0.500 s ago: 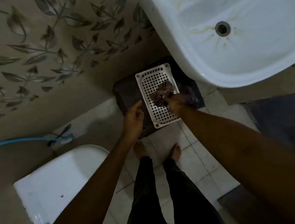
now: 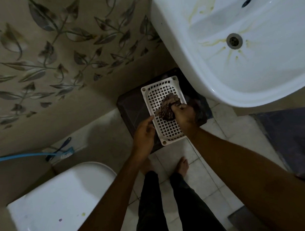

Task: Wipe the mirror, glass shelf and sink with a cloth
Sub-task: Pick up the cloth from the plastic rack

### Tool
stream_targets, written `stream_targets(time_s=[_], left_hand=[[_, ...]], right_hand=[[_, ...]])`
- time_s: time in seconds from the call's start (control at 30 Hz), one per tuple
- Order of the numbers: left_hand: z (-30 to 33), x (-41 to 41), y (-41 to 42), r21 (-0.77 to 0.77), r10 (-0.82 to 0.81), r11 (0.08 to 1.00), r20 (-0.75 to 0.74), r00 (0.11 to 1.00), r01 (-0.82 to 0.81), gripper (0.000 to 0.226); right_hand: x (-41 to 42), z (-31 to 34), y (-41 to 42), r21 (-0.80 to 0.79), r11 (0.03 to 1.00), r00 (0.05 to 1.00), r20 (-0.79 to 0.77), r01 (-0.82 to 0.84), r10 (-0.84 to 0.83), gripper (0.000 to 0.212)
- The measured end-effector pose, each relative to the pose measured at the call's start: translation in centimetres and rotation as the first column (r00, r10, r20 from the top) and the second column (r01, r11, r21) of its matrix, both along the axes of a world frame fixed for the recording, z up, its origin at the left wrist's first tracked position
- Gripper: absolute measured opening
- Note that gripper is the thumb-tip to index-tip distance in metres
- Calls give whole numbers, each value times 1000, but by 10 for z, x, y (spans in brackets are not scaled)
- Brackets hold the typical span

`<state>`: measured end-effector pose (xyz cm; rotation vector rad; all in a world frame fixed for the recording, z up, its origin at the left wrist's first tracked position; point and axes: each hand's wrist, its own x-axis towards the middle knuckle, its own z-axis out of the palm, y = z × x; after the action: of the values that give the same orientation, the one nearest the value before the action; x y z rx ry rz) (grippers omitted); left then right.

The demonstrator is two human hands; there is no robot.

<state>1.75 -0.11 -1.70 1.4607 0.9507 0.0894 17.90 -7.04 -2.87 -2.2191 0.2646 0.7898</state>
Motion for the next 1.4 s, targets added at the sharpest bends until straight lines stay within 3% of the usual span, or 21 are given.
stream_targets(time_s=[0.1, 0.27, 0.4, 0.57, 0.67, 0.77, 0.93, 1.03, 1.1, 1.23, 1.4], left_hand=[[13, 15, 4, 22, -28, 999, -10, 1000, 29, 43], [47, 47, 14, -91, -129, 988, -10, 992, 128, 59], [105, 59, 15, -364, -67, 928, 58, 996, 84, 53], [183, 64, 14, -328, -88, 932, 208, 974, 154, 46], [229, 71, 11, -230, -58, 965, 292, 955, 129, 36], [268, 80, 5, -121, -99, 981, 364, 926, 152, 31], [321, 94, -5, -155, -97, 971, 443, 891, 182, 28], [349, 103, -11, -146, -79, 975, 477, 875, 167, 25], [366, 112, -14, -156, -80, 972, 481, 873, 175, 20], [402, 139, -21, -194, -69, 961, 521, 851, 197, 26], [437, 175, -28, -95, -95, 978, 581, 808, 183, 38]], right_hand=[[-11, 28, -8, 143, 987, 997, 9, 71, -73, 34], [-18, 92, -20, 366, 928, 996, 29, 66, -82, 21], [-16, 155, -26, 556, 831, 994, 70, 34, -87, 24], [-6, 230, -36, 758, 641, 988, -34, 125, -153, 17], [0, 264, -44, 779, 614, 983, -17, 128, -183, 18], [4, 292, -52, 744, 664, 977, 75, 80, -201, 26], [11, 331, -68, 639, 769, 954, 233, -6, -187, 26], [20, 354, -77, 608, 792, 941, 299, -58, -161, 41], [23, 371, -79, 660, 746, 949, 283, -85, -142, 54], [37, 402, -79, 769, 610, 947, 307, -191, -91, 59], [81, 435, -82, 784, 534, 927, 374, -317, 1, 69]])
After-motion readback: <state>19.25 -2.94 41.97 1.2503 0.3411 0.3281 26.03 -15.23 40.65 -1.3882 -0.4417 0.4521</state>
